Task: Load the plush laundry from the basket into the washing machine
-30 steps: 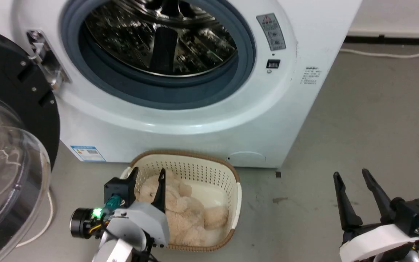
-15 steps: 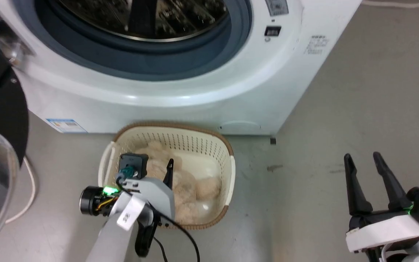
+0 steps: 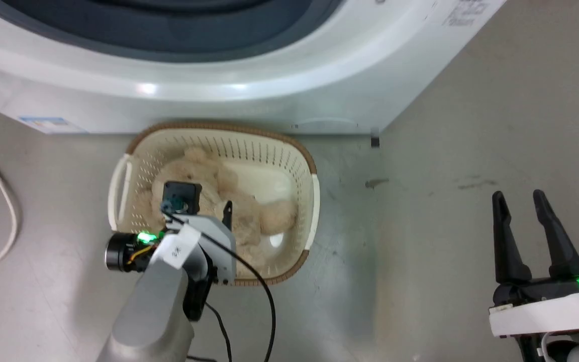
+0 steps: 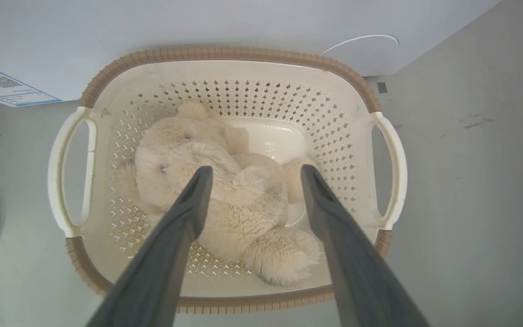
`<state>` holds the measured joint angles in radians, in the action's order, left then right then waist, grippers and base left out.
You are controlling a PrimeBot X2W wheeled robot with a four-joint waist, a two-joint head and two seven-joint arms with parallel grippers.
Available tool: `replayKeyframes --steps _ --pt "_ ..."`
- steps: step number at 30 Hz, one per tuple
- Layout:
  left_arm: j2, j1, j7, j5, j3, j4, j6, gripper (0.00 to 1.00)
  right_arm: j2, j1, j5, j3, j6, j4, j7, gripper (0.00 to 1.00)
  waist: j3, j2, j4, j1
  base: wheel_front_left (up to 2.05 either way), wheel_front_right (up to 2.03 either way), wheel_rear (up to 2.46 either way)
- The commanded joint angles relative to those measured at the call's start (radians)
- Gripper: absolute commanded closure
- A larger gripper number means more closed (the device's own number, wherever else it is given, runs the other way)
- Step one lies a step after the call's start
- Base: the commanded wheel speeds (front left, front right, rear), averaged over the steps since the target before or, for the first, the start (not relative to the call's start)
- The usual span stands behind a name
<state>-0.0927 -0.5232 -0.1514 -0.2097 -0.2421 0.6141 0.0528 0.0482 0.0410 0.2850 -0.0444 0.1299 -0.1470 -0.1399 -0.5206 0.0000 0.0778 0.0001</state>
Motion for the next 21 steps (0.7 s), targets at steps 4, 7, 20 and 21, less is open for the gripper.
replayKeyframes --steps 4,7,20,21 --pt "-0.009 -0.069 -0.010 -0.028 -0.015 0.059 0.021 0.00 0.001 0.012 0.027 -0.004 0.000 -0.035 -0.017 0.00 -0.081 0.0000 0.005 -0.0001 0.00 0.00 0.00" --pt "-0.008 -0.102 -0.020 -0.045 -0.017 0.092 0.039 0.00 0.001 0.009 0.038 -0.005 0.000 -0.051 -0.023 0.00 -0.118 0.0000 0.005 -0.0001 0.00 0.00 0.00" --pt "0.003 -0.241 -0.032 -0.176 0.038 0.206 0.141 0.00 0.001 0.002 0.088 0.012 0.001 -0.096 -0.048 0.00 -0.248 0.0000 0.025 -0.0001 0.00 0.00 0.00" --pt "0.002 -0.252 -0.036 -0.180 0.036 0.216 0.147 0.00 0.001 0.002 0.093 0.015 0.001 -0.097 -0.050 0.00 -0.257 0.0000 0.029 -0.0001 0.00 0.00 0.00"
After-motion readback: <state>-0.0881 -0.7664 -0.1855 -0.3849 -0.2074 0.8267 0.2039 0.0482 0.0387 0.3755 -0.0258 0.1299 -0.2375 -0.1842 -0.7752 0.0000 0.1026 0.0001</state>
